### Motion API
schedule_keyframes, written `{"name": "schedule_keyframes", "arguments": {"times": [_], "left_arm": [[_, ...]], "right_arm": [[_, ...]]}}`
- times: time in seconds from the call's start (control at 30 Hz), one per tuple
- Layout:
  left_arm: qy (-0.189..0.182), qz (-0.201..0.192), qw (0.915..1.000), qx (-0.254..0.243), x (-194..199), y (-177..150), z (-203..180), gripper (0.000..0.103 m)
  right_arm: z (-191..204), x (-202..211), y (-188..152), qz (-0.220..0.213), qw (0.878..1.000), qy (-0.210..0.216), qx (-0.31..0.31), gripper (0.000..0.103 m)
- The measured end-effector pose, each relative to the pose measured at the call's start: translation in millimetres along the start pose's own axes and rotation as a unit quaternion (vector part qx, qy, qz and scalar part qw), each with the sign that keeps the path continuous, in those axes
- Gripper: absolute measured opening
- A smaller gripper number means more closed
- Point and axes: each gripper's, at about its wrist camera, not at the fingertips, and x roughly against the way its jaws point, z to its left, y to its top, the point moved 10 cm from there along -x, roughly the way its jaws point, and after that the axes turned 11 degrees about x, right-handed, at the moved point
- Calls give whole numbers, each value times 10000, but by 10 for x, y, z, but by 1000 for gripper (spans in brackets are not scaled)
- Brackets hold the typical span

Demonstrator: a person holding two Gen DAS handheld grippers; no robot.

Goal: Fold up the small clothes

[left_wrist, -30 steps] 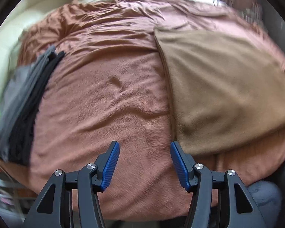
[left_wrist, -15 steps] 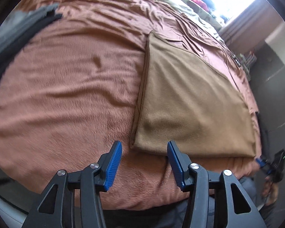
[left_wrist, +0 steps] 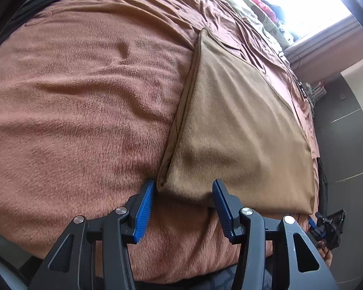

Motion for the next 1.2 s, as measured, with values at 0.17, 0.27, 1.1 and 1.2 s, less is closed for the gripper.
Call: {"name": "schedule_keyframes", "arguments": {"times": [0.17, 0.27, 1.1, 1.2], "left_arm": [[-186, 40, 9998, 29, -46, 71, -31, 51], [-443, 39, 9987, 245, -52, 119, -35, 51], [-308, -332, 9988, 200, -137, 191, -156, 6], [-380, -481, 9981, 92, 1, 202, -206, 5]], "right_arm": [[-10, -80, 57, -107, 9999, 77, -95, 42], [-5, -89, 73, -239, 9996, 85, -113, 42], [261, -258, 45, -439, 9963, -576, 452, 3], [479, -165, 63, -538, 9948, -650, 576, 2]]}}
